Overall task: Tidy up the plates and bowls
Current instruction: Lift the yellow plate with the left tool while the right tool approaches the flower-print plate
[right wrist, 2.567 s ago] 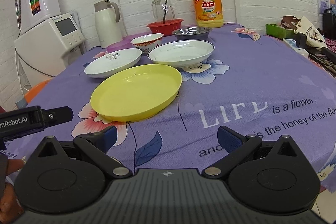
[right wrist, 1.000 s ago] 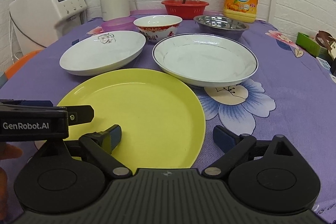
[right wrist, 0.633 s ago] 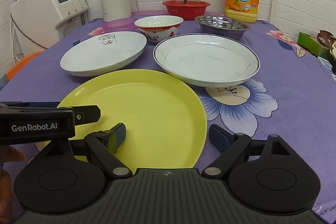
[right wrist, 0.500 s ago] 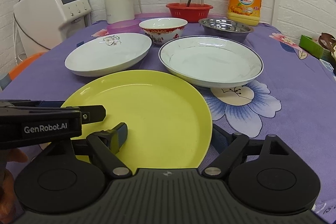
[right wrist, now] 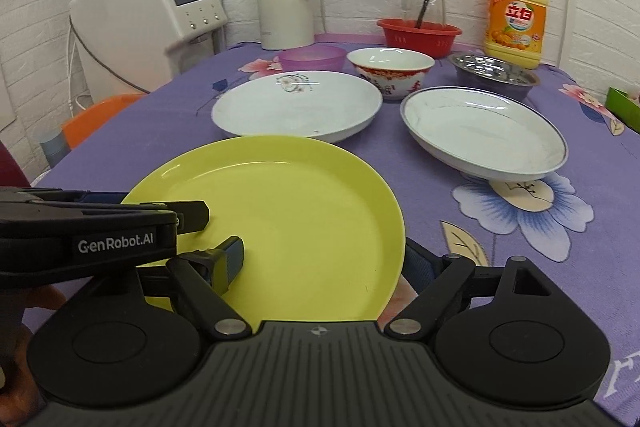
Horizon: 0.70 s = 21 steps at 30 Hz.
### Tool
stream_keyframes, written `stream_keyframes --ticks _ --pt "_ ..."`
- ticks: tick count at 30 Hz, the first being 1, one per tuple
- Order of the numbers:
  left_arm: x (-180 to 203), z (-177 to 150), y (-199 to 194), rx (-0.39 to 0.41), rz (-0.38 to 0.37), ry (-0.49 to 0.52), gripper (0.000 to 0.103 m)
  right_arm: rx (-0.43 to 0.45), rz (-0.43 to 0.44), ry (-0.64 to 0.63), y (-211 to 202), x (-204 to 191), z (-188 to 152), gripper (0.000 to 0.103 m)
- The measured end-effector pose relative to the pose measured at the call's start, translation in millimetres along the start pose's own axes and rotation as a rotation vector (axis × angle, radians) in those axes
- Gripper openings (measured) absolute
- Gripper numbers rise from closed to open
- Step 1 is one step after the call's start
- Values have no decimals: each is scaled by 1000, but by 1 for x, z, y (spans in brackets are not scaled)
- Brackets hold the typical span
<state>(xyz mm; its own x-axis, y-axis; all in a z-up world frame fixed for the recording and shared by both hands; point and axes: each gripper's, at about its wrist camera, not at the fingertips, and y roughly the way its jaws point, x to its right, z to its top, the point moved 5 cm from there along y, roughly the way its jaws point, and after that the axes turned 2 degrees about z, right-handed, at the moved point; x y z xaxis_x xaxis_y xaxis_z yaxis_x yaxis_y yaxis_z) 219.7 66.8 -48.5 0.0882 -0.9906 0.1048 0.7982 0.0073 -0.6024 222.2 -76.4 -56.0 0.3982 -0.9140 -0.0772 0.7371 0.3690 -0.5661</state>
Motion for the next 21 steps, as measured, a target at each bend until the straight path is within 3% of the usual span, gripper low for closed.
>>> stream_keyframes --ticks 7,14,18,21 --pt "-14 -8 9 -31 18 -13 40 -44 11 -30 13 -13 -5 103" --pt "-12 -9 12 -14 6 4 44 -47 21 -27 15 -14 -8 103" --pt "-13 -9 12 -17 -30 -15 60 -49 42 -29 14 -14 -9 103" --pt "-19 -4 10 -21 -68 -58 64 -38 59 29 10 -3 -6 103"
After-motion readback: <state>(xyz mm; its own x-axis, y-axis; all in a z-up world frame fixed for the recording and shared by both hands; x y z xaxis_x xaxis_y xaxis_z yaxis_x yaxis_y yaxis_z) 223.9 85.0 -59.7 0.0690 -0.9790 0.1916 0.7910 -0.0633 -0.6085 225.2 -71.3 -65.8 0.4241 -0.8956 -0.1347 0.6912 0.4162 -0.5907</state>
